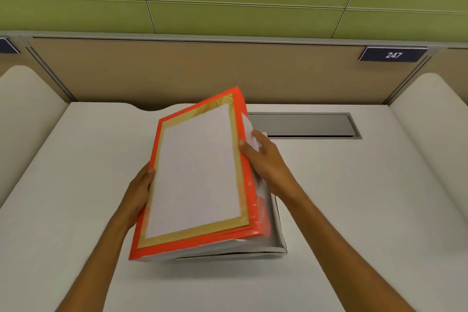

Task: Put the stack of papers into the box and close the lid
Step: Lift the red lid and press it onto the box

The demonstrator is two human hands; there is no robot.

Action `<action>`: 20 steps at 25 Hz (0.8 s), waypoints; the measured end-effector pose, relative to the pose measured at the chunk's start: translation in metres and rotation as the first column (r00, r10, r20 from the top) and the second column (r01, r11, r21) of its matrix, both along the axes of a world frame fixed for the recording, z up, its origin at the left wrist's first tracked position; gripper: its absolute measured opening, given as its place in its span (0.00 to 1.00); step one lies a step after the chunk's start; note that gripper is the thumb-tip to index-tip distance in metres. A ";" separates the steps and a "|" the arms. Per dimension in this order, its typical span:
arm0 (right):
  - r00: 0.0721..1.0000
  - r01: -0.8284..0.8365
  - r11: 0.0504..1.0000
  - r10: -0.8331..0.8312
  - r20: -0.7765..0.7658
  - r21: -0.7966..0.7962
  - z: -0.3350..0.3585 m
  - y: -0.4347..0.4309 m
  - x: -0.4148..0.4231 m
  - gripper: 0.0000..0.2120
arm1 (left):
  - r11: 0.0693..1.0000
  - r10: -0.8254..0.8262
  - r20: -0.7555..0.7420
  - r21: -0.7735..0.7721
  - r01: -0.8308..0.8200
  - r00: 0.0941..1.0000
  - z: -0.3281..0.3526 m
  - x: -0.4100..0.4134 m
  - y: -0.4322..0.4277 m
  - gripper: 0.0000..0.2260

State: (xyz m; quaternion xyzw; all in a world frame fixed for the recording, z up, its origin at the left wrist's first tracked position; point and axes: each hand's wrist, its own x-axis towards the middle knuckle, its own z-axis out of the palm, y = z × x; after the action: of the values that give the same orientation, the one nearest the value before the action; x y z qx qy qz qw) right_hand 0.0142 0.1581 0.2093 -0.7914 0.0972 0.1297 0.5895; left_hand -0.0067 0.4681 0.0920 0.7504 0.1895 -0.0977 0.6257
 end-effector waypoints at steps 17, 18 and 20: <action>0.998 0.024 0.972 -0.009 0.065 -0.236 -0.156 -0.075 -0.024 0.24 | 0.879 -0.085 0.122 0.477 0.017 0.989 -0.050 -0.004 -0.080 0.25; 0.998 0.024 0.968 -0.009 0.060 -0.252 -0.159 -0.077 -0.022 0.25 | 0.875 -0.084 0.120 0.483 0.016 0.989 -0.052 -0.002 -0.081 0.25; 0.999 0.020 0.960 -0.005 0.054 -0.280 -0.164 -0.079 -0.020 0.25 | 0.871 -0.081 0.115 0.491 0.014 0.990 -0.054 0.000 -0.083 0.25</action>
State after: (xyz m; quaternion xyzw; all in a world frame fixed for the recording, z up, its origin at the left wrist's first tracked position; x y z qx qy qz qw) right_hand -0.0053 0.0787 0.0456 -0.8694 0.1041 0.0900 0.4745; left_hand -0.0069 0.3846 0.0380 0.8934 0.1478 -0.0124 0.4240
